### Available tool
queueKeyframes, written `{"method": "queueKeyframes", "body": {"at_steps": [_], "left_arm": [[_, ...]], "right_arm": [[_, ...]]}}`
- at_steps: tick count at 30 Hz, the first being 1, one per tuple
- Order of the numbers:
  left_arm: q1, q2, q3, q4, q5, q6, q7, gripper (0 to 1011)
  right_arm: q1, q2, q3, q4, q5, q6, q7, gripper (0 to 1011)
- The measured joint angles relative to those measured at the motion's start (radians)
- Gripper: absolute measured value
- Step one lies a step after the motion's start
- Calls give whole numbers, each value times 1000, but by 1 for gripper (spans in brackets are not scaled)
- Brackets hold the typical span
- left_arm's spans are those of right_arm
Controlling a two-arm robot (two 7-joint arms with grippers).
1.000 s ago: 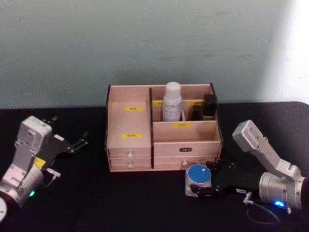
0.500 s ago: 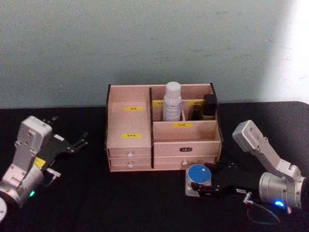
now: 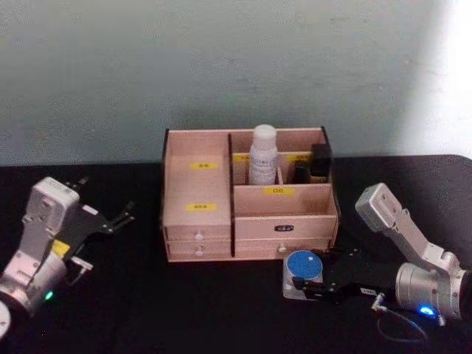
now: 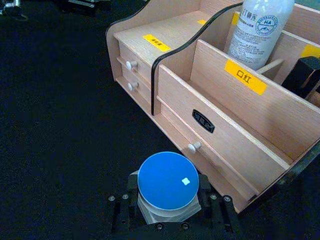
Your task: Pick up the facial cleanser and watermelon frost from the table and place them into the tiered storage box.
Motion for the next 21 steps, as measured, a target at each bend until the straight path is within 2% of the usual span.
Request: {"method": "queueKeyframes", "body": {"at_steps": [21], "left_arm": [[0,0,0,0,0,0,0,1001]], "right_arm": [[0,0,0,0,0,0,0,707]]}}
